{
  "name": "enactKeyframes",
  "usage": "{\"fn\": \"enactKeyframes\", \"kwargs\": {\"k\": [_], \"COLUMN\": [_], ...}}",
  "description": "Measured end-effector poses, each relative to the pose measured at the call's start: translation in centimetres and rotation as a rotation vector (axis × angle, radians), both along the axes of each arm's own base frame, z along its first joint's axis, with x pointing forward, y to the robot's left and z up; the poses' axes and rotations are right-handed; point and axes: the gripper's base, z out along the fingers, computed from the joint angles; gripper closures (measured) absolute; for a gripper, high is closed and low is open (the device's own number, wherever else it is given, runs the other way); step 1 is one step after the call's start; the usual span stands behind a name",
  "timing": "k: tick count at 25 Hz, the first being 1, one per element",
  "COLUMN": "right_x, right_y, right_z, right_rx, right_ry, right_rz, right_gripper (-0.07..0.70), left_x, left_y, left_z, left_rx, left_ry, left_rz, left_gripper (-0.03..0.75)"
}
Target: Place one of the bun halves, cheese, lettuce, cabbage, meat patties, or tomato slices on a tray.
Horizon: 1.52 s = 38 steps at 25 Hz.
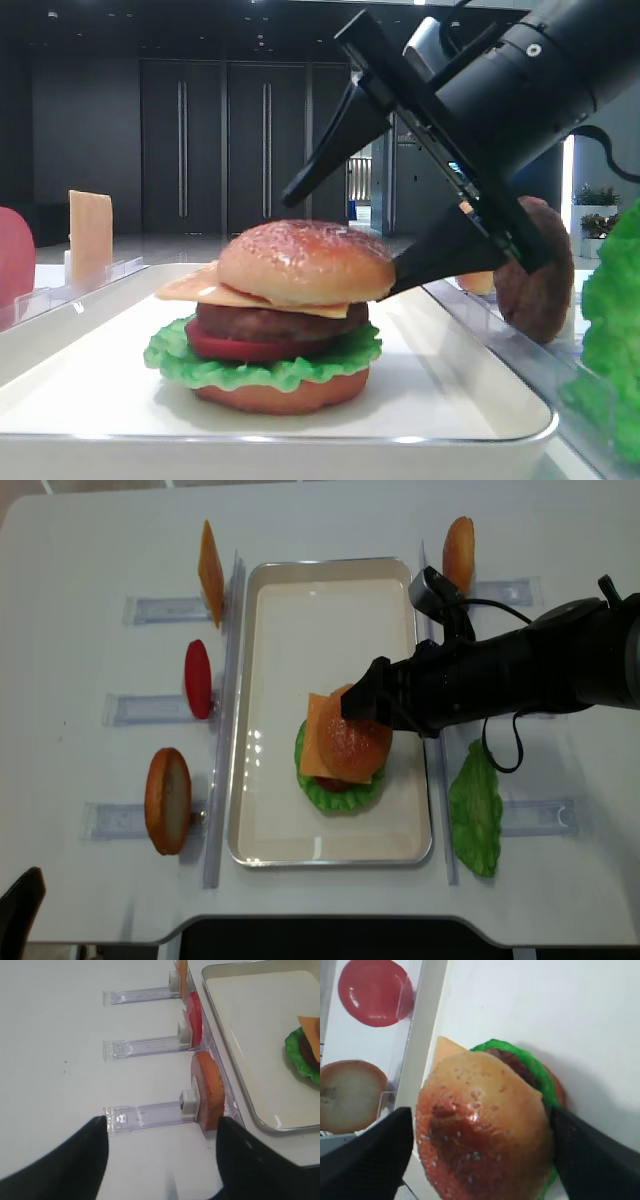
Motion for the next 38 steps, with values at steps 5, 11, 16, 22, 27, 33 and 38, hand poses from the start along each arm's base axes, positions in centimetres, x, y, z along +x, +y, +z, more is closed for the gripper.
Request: {"fn": "enactKeyframes", "kwargs": {"k": [5,11,16,22,27,33,38], "right_x": [0.0,0.2,0.5,0.5,0.4,0.5,0.1], "right_y": [-0.1,0.0,0.1,-0.2,-0.4,-0.2,0.3], "right_z": [-0.1,0.2,0.6,1.7,2.5,2.9,3.5], "right_rx": [-0.022,-0.038,-0.054,-0.096,-0.118,-0.156,-0.205], "right_ry": [0.009,0.015,0.023,0.006,-0.009,0.0,0.0], "right_rz": [-0.006,0.006,0.015,0.028,0.023,0.031,0.062], "right_gripper": [0.1,0.1,0.1,0.1,0.1,0.1,0.1], "left_x": [0.0,0.0,0.0,0.0,0.0,0.0,0.0], "left_y": [0.0,0.0,0.0,0.0,0.0,0.0,0.0], "left_z": [0.0,0.0,0.0,0.0,0.0,0.0,0.0], "left_rx": [0.0,0.0,0.0,0.0,0.0,0.0,0.0], "left_ry": [0.0,0.0,0.0,0.0,0.0,0.0,0.0], "left_rz": [0.0,0.0,0.0,0.0,0.0,0.0,0.0], "left_gripper": [0.199,0.199,0.199,0.199,0.199,0.199,0.199]}}
